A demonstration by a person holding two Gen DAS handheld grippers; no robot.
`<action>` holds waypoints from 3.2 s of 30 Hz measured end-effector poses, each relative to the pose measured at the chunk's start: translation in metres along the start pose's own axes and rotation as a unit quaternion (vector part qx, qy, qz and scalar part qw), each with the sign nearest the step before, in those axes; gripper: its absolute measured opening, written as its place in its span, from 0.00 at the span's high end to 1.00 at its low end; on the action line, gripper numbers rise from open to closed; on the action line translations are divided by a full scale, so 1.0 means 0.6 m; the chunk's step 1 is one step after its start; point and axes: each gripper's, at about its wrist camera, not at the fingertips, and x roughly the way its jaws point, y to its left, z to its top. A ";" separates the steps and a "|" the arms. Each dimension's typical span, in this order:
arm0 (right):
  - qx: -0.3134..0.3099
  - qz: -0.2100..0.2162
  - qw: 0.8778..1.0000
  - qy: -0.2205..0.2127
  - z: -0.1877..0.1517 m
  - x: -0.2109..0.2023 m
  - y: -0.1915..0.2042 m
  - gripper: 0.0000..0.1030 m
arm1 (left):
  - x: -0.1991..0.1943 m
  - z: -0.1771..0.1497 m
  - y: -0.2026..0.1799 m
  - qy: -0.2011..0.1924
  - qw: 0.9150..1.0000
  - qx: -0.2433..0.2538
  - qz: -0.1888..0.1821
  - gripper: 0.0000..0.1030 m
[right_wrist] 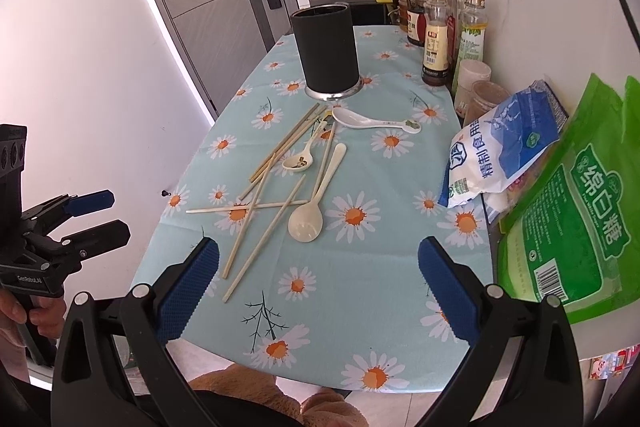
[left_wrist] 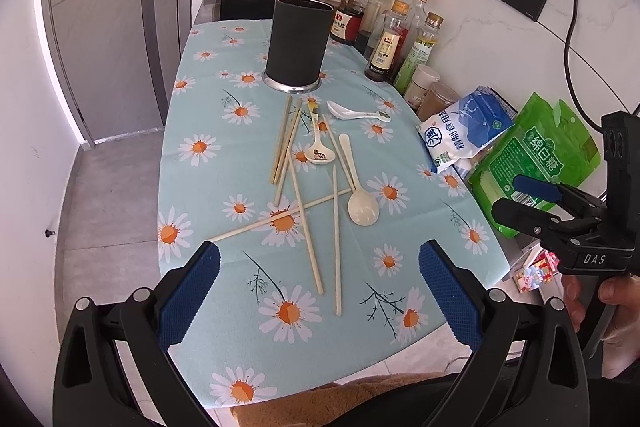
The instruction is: Organize utensils
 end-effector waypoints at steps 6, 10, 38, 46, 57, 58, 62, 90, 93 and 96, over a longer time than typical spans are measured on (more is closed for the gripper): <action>0.045 0.027 0.998 0.028 0.013 0.029 -0.016 0.05 | 0.025 0.017 0.022 0.020 1.000 -0.009 -0.015 0.06; 0.085 0.047 0.994 0.049 0.020 0.055 -0.028 0.04 | 0.055 0.037 0.031 0.035 0.999 0.006 -0.031 0.06; 0.362 0.135 0.912 0.137 -0.015 0.184 -0.064 0.39 | 0.314 0.122 0.090 0.253 0.962 -0.053 -0.092 0.65; 0.372 0.142 0.905 0.150 -0.022 0.201 -0.064 0.45 | 0.339 0.131 0.109 0.276 0.950 -0.105 -0.102 0.69; 0.347 0.145 0.912 0.165 -0.011 0.217 -0.042 0.58 | 0.361 0.133 0.091 0.289 0.951 -0.080 -0.079 0.84; 0.347 0.143 0.912 0.167 -0.010 0.218 -0.041 0.58 | 0.360 0.132 0.092 0.287 0.951 -0.078 -0.077 0.86; 0.346 0.123 0.913 0.178 -0.011 0.227 -0.039 0.61 | 0.360 0.131 0.095 0.282 0.954 -0.068 -0.073 0.94; 0.235 -0.115 0.920 0.292 0.066 0.353 0.092 0.87 | 0.227 0.133 0.220 0.186 0.961 -0.059 -0.195 0.96; 0.227 -0.140 0.916 0.300 0.068 0.362 0.101 0.91 | 0.222 0.134 0.241 0.184 0.961 -0.053 -0.198 0.96; 0.242 -0.149 0.910 0.302 0.071 0.372 0.107 0.94 | 0.217 0.133 0.265 0.185 0.960 -0.052 -0.206 0.96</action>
